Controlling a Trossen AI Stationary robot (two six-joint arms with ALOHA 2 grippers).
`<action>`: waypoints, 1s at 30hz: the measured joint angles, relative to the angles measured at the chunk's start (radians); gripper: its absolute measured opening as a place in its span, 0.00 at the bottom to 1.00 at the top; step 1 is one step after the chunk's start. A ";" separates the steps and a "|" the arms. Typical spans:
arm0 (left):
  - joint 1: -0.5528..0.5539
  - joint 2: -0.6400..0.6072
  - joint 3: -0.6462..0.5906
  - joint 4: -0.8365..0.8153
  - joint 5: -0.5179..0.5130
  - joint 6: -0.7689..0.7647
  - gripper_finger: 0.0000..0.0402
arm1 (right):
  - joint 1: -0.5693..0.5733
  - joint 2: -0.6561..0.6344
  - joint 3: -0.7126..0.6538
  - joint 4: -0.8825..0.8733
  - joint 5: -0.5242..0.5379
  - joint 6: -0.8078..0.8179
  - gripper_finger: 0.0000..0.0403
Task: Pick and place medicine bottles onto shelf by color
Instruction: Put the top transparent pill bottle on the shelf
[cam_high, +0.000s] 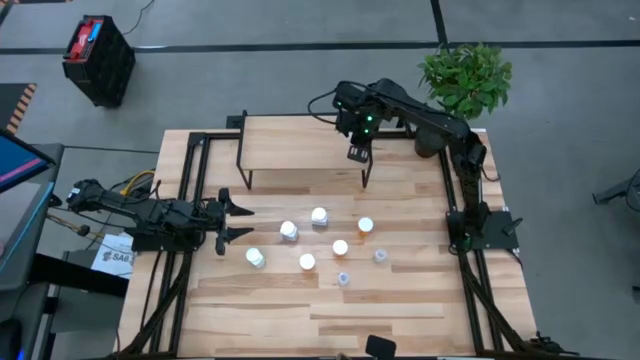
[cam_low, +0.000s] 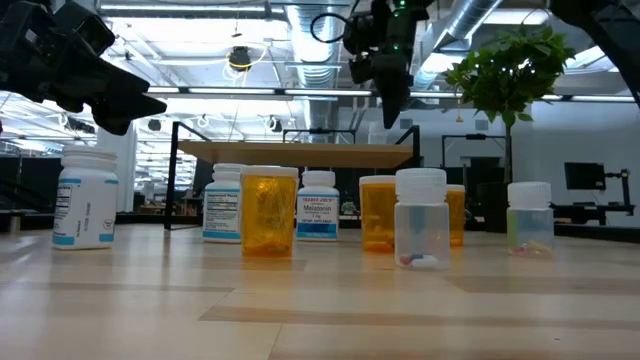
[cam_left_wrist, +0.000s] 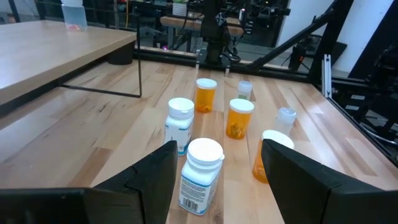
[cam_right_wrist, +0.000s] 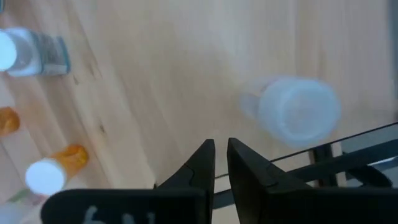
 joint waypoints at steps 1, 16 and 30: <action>0.000 0.000 0.000 0.000 0.000 0.000 0.55 | 0.002 0.010 0.003 0.003 -0.003 -0.004 0.16; 0.000 0.000 0.000 0.000 -0.001 0.004 0.55 | -0.031 0.021 0.001 0.055 0.008 -0.050 0.16; 0.000 0.000 0.000 0.000 -0.001 0.009 0.55 | -0.056 0.021 0.001 0.149 0.019 -0.118 0.16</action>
